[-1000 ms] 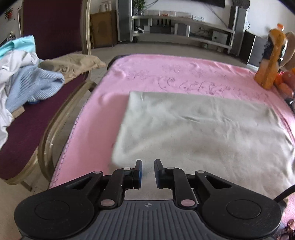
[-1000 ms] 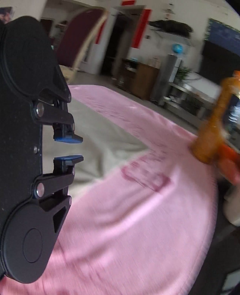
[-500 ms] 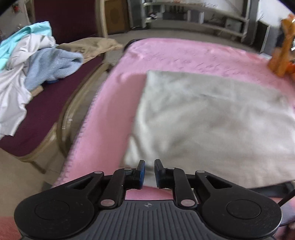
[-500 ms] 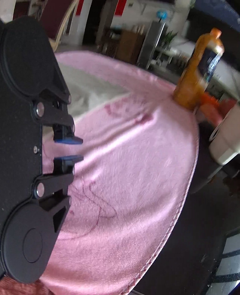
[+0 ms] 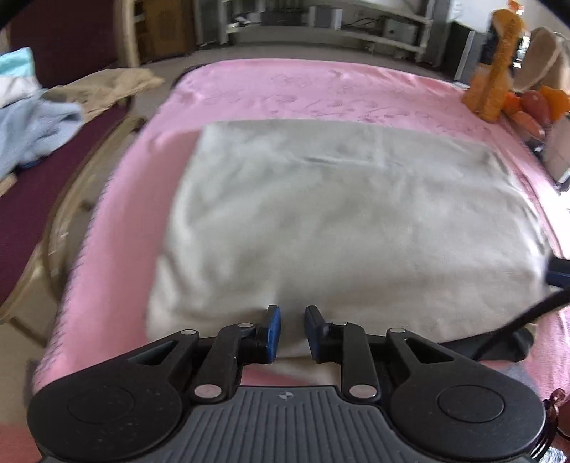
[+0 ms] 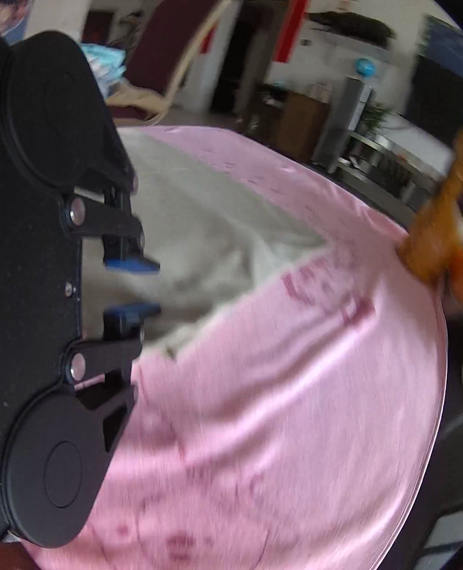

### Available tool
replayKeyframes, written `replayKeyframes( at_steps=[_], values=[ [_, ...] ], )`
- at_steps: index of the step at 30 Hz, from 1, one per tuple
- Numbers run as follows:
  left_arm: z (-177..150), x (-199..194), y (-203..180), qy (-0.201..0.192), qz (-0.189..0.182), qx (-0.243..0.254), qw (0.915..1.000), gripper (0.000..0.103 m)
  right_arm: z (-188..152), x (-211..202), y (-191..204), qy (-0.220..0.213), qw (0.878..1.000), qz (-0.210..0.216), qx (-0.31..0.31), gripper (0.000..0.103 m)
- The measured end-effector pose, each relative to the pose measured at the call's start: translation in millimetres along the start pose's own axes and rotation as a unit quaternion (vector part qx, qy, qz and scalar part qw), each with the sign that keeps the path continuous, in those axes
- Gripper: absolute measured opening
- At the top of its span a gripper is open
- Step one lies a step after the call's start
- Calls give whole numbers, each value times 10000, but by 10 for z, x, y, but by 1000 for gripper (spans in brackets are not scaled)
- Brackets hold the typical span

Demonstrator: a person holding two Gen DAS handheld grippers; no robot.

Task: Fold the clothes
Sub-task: 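Move the right tool over the beige bundle toward its end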

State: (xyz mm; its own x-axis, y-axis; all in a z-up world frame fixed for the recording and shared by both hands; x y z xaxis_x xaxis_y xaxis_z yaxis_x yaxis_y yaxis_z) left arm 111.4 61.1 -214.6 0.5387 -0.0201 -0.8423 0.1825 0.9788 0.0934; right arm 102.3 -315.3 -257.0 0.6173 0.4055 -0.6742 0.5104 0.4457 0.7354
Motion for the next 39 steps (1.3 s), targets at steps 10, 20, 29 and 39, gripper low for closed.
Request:
replayKeyframes(
  at_steps=[10,20,29,39],
  values=[
    [51,-144,79,-296,-100,-214,9993,28,-96,-438,-161,-55,9952,688,698,32],
    [13,-59,-217,-242,-227,322,9989,32,-494,28,-15,420,9970,305,580,35],
    [7,-17,-219,-189,-216,289,9992,32,-623,147,43,549,9927,506,950,35],
    [2,9,-211,-155,-106,323,9993,35,-631,172,38,597,9834,1018,1380,36]
  ],
)
Point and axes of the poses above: each gripper's, at about its wrist camera, not at the fingertips, and x roughly the way its jaws point, y to its left, z to its top, the point moved 7 cm from there along x, roughly the way its jaws point, and after that the axes turned 9 degrees about x, right-handed, at the moved point
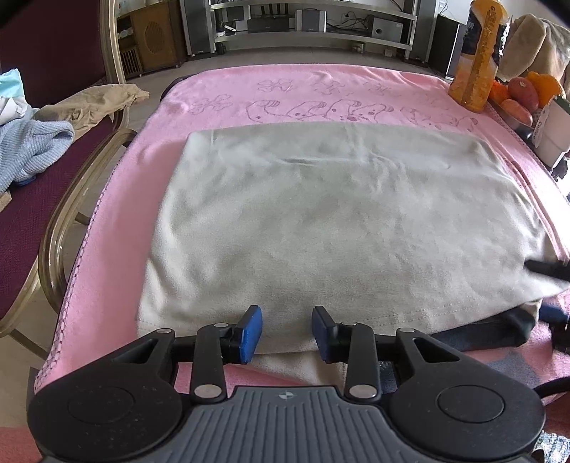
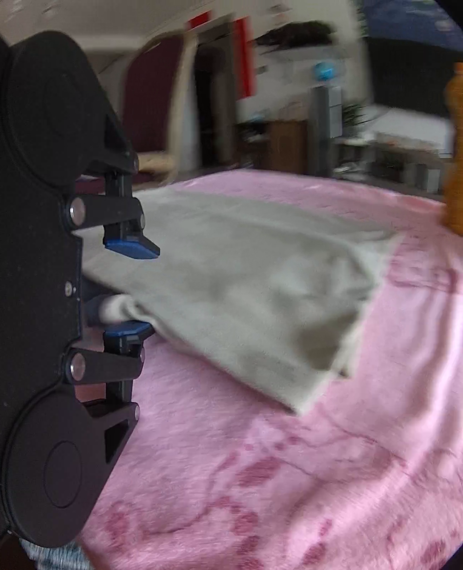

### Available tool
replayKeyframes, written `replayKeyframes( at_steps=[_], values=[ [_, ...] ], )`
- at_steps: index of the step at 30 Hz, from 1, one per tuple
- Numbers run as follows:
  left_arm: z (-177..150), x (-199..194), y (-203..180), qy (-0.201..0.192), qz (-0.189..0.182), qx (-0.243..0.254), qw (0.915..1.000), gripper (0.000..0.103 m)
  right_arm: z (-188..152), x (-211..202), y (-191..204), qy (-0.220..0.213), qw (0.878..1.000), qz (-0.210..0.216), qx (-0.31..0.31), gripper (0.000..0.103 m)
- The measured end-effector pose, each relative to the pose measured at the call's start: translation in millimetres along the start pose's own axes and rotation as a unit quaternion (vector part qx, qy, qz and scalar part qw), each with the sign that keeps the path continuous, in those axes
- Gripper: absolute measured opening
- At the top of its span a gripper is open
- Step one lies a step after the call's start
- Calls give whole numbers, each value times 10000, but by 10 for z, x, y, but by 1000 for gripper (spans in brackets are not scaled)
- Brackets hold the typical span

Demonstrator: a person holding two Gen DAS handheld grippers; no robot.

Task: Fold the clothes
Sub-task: 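Move the right tool over the beige bundle toward its end, then grasp the end of the beige bundle with the right tool and lift it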

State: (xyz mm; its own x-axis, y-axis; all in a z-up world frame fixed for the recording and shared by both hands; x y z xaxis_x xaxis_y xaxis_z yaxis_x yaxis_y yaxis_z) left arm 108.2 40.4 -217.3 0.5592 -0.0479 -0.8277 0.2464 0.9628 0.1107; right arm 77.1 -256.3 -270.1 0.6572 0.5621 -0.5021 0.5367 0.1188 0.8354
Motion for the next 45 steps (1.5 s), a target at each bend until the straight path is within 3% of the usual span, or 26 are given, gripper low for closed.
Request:
replayKeyframes(
  at_steps=[8,13,17,19,22,25,26,31,34,39,42,45],
  values=[
    [3,13,11,49,63,53,10000,38,322,-213,-61,-1547,9865,377,374,36],
    [-1,25,32,63,0,40,10000,38,520,-215,-74,-1888,9795,496,503,36],
    [-3,26,40,69,-44,14,10000,38,591,-192,-68,-1779,9812,556,500,32],
    [-6,8,53,67,-74,-48,9999,38,569,-170,-20,-1688,9843,418,291,13],
    [-13,-99,185,-66,-107,-359,9993,33,525,-191,107,-1791,9836,35,-198,10],
    [-42,-120,402,-14,165,-602,9980,23,438,-210,320,-2016,9737,-480,-941,9],
    [-74,-87,475,112,296,-637,9975,20,390,-208,404,-2099,9685,-621,-1189,9],
    [-130,-6,485,432,553,-166,9974,24,156,-158,756,-2451,9346,-1267,-2243,8],
    [-117,-70,480,614,440,15,9971,24,5,-117,963,-2625,9087,-1606,-2820,8],
    [-17,-509,775,75,206,153,9996,33,-481,37,1429,-2771,8458,-1897,-4145,8],
    [-31,-598,1058,-27,107,-48,9999,34,-945,261,1691,-2677,8103,-1793,-4894,7],
    [-76,-576,1340,-33,284,-434,9986,34,-1480,577,1847,-2419,7754,-1538,-5626,7]
  ],
)
Point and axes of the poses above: each gripper's, at about its wrist camera, not at the fingertips, and x roughly the way its jaws point, y to its left, z to its top, the point moved 7 cm from there along x, roughly the way its jaws point, and after that the axes turned 9 degrees about x, right-handed, at the moved point
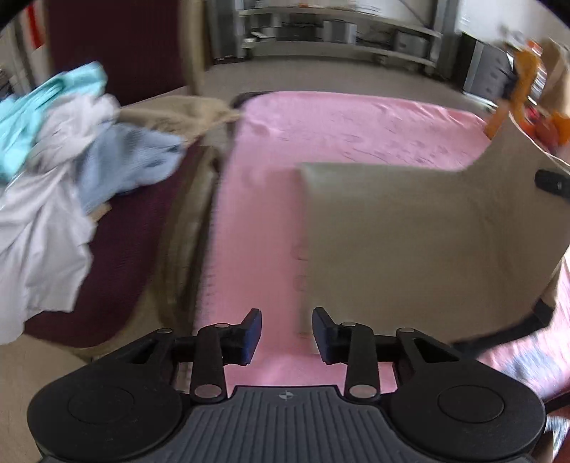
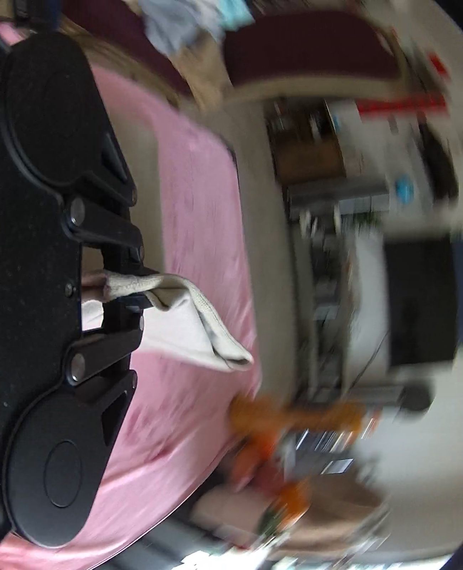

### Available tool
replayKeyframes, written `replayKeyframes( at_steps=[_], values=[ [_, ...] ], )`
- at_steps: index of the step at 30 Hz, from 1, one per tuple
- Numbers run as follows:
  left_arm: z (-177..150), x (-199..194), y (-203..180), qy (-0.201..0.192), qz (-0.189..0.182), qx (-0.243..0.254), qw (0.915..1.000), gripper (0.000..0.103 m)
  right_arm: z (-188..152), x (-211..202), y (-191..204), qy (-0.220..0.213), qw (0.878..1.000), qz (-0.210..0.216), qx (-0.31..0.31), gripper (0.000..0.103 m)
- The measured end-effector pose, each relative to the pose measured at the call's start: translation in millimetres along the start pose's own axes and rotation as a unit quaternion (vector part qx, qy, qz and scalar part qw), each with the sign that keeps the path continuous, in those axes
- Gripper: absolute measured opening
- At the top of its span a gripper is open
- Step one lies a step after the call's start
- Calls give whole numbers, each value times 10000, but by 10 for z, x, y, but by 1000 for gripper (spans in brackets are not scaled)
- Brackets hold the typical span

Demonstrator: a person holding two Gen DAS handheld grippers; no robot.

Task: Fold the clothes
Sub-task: 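Grasp the end of the beige bundle with the right tool and lift it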

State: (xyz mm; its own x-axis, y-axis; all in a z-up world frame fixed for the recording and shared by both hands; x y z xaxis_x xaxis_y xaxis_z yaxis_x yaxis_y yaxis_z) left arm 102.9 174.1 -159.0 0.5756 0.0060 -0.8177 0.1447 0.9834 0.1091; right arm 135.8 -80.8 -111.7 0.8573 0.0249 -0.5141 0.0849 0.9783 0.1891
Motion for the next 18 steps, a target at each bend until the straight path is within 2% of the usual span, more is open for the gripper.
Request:
replayKeyframes(
  at_steps=[4,7,9,13,18],
  values=[
    [-70,45,256,28,-27,-687,9976,34,-344,22,868,74,9900,762,-1188,7],
    [-92,46,391,-5,-116,-1148,9933,34,-742,193,1262,689,9748,1151,-1783,7],
    [-105,53,441,-7,-155,-1342,9908,34,-995,349,1402,1183,9645,1228,-2018,7],
    [-114,62,436,-6,-190,-1410,9898,34,-1135,496,1409,1506,9625,1213,-1903,7],
    [-86,42,492,-190,-193,-1535,9878,34,-959,361,1386,1324,9684,1360,-1619,7]
  ],
)
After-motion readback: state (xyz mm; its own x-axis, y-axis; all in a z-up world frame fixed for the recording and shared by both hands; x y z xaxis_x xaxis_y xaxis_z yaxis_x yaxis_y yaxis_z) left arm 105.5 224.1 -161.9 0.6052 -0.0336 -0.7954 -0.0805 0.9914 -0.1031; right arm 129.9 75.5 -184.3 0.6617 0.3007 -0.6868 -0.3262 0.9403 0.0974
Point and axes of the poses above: each gripper's, at about its wrist camera, not at the fingertips, and x roughly the way its jaws point, y to its left, z to its top, the point moved 7 cm from there along x, roughly the way its jaws point, and after that the axes turned 9 degrees about x, right-handed, at the moved point
